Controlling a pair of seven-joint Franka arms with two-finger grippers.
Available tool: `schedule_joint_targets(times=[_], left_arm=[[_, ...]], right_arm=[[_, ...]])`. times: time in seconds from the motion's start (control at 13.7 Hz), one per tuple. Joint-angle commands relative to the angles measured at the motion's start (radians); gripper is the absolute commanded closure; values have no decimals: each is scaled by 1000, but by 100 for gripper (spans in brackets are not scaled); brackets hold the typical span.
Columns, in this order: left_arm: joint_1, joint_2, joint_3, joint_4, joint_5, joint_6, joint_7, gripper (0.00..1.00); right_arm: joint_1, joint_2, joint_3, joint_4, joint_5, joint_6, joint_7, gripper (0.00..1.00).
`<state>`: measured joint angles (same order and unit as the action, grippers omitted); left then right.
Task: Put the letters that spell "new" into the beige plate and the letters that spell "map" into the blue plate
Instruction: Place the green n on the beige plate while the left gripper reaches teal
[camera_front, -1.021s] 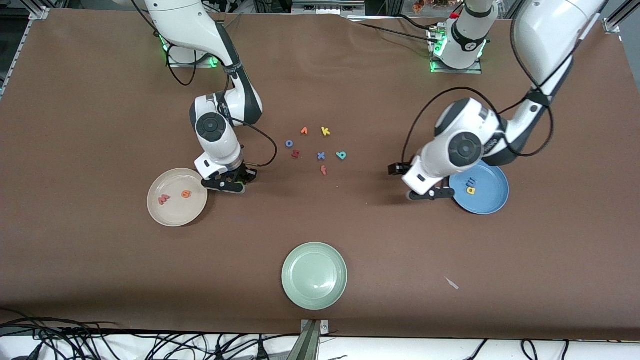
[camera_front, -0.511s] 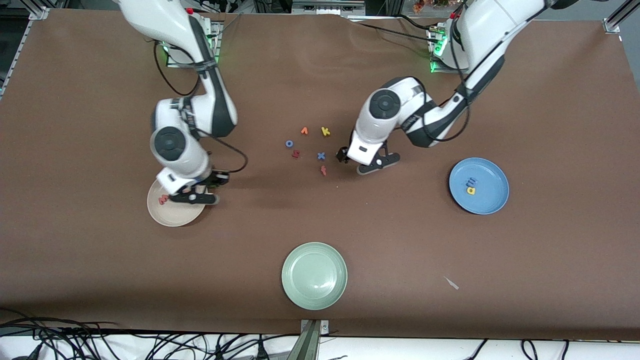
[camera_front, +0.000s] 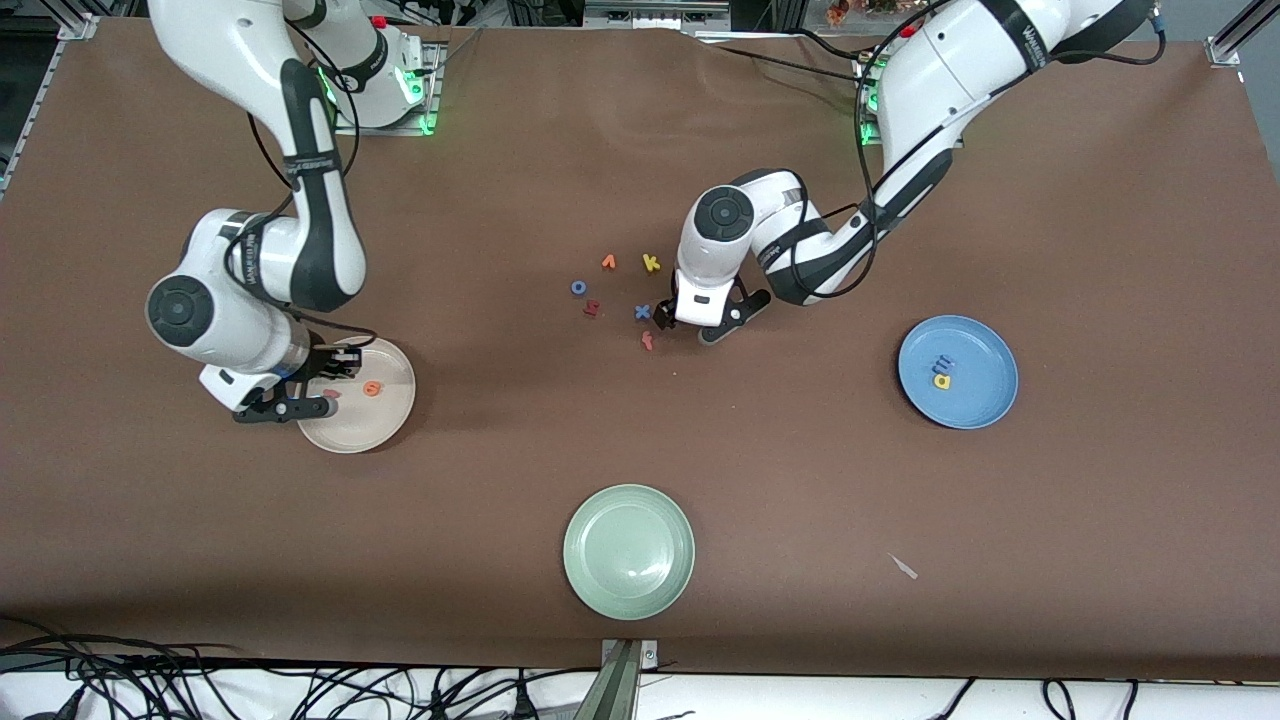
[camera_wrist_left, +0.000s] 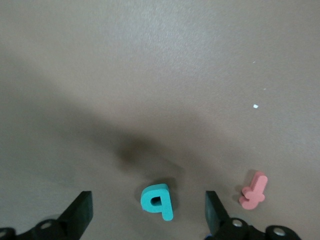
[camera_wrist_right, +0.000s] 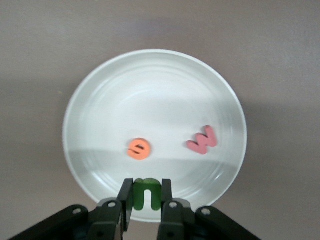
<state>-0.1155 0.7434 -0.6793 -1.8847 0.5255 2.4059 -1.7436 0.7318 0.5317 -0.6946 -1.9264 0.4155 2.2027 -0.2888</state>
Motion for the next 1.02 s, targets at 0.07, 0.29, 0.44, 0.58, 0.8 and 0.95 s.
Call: schedule_joint_targets(times=[0.07, 0.29, 0.44, 0.58, 0.8, 0.95], left_arm=[[-76, 17, 53, 35, 28, -4, -90, 15], [-76, 17, 53, 35, 19, -4, -109, 28], [-78, 17, 53, 35, 19, -4, -126, 39], [-78, 17, 52, 35, 19, -4, -126, 46], [-78, 17, 53, 35, 19, -4, -142, 54], [-78, 17, 53, 35, 19, -4, -143, 58]], right_arm=[[3, -6, 3, -45, 37, 60, -46, 73], [3, -7, 3, -43, 37, 58, -46, 41], [3, -7, 3, -39, 37, 54, -44, 36], [4, -13, 3, -25, 37, 46, -30, 28], [6, -21, 1, 79, 35, -64, 57, 0], [11, -21, -13, 195, 23, -185, 146, 0]])
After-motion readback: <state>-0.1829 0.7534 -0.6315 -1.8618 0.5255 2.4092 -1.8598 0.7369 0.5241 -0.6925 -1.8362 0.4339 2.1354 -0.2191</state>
